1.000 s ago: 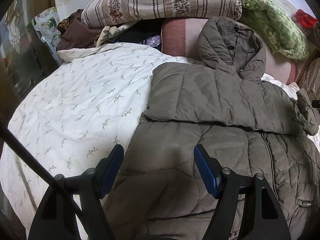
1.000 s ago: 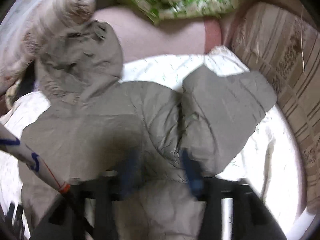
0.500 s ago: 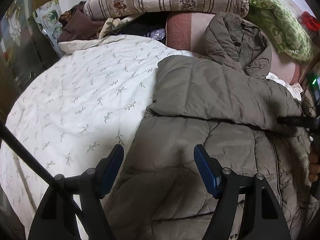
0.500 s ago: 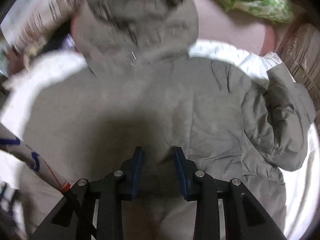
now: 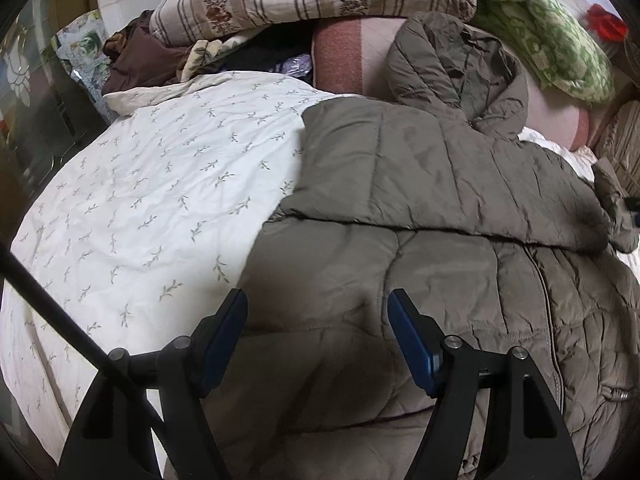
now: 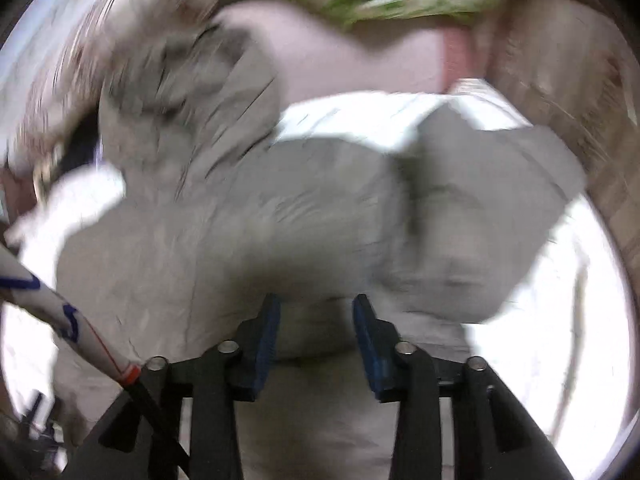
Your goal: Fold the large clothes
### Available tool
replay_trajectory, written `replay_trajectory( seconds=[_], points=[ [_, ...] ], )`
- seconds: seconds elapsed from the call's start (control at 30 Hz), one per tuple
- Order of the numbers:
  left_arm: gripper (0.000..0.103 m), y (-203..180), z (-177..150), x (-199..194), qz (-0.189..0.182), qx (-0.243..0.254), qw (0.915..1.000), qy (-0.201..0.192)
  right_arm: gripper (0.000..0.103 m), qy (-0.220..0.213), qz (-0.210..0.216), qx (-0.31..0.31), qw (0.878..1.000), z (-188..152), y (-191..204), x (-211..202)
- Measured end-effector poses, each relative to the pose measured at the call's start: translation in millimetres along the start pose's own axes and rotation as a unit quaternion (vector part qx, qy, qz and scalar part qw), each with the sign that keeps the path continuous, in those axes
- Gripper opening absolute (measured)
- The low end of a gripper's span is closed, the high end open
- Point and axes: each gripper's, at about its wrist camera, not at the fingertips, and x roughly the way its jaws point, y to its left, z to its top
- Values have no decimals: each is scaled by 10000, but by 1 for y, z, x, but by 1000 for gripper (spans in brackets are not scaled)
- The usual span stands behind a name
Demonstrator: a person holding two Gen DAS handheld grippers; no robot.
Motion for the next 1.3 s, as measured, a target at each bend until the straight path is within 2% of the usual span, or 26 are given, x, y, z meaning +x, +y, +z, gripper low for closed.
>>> replay_trajectory(
  seconds=[0.13, 0.27, 0.33, 0.43, 0.53, 0.6, 0.67, 0.73, 0.87, 0.93, 0.97, 1.0, 1.13, 1.3],
  points=[
    [72, -5, -1, -2, -80, 61, 9999, -10, 57, -314, -99, 1071, 9937, -2, -107, -30],
    [72, -9, -3, -2, -87, 161, 9998, 3, 57, -348, -282, 2331, 9714, -11, -225, -26],
    [72, -9, -4, 0, -149, 150, 9998, 56, 57, -385, -238, 2726, 9611, -11, -262, -17],
    [72, -10, -4, 5, -308, 93, 9993, 164, 57, -472, 188, 3159, 9474, -1, -296, 4],
    [72, -16, -4, 14, -302, 142, 9992, 230, 56, -502, 465, 3366, 9391, 14, -307, 30],
    [72, -21, -5, 21, -204, 220, 9992, 266, 51, -555, 397, 3370, 9390, 29, -307, 48],
    [72, -26, -6, 28, -126, 311, 9990, 297, 51, -594, 298, 3301, 9416, 45, -307, 62],
    [72, -29, -7, 29, -77, 390, 9988, 269, 51, -608, 162, 3381, 9390, 56, -317, 74],
    [72, -34, -8, 32, 21, 498, 9985, 234, 51, -651, 210, 3573, 9315, 70, -331, 93],
    [72, -36, -9, 33, 66, 527, 9983, 238, 30, -630, 56, 3519, 9339, 76, -330, 94],
    [72, -36, -7, 33, 70, 531, 9983, 239, 16, -595, -73, 3468, 9360, 80, -329, 93],
    [72, -35, -7, 33, 64, 527, 9983, 236, 12, -599, -57, 3429, 9375, 83, -327, 89],
    [72, -30, -6, 30, -54, 401, 9987, 294, 9, -869, -278, 3131, 9453, 93, -309, 47],
    [72, -17, -3, 12, -291, 127, 9993, 201, 8, -1353, -415, 2254, 9639, 110, -244, -27]
  ],
)
